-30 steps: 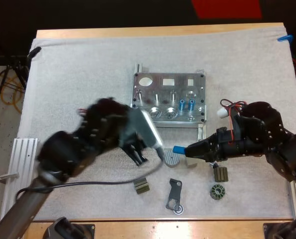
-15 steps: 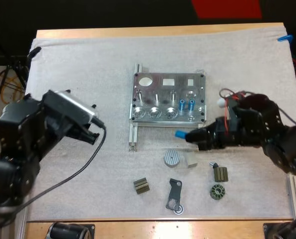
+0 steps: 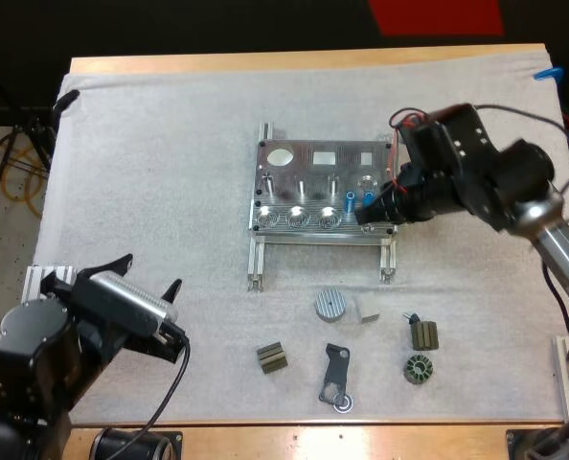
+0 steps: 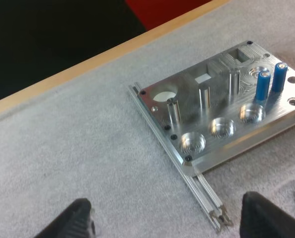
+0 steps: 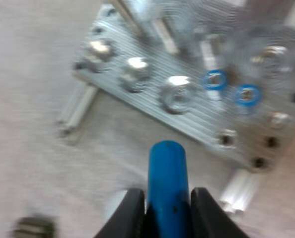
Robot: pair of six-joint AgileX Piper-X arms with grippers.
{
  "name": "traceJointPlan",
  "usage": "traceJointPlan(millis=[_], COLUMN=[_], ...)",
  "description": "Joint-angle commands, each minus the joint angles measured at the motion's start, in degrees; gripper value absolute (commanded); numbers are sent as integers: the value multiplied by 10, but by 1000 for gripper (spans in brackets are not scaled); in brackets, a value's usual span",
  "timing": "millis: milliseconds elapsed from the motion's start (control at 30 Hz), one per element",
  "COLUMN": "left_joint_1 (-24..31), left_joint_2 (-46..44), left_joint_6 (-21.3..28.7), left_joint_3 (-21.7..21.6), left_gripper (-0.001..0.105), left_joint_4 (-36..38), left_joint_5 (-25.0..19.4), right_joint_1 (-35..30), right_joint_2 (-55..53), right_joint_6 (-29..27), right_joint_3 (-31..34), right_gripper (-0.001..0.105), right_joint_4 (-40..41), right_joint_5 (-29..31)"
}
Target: Load cells from left to right
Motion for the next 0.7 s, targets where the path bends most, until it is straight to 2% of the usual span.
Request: traceJointPlan(millis=[0, 233, 433, 667], left_joint_1=[-1, -1, -1, -1], left_joint_2=[-9, -17, -17, -17], left_joint_6=[-9, -16, -18, -18], left_joint_3=[3, 4, 4, 4], left_gripper=[61, 61, 61, 61], left_joint_4=[-3, 0, 0, 0], left_joint_5=[2, 17, 25, 27], right_joint_1=[0, -14, -40, -42], right_joint_2=[16, 117, 176, 220], right_joint_6=[-18, -55, -93, -126], right_joint_3=[-28, -107, -128, -128], right_gripper=[0, 0, 0, 0], right_joint_4=[29, 128, 138, 126], right_joint_5=[32, 61, 72, 85])
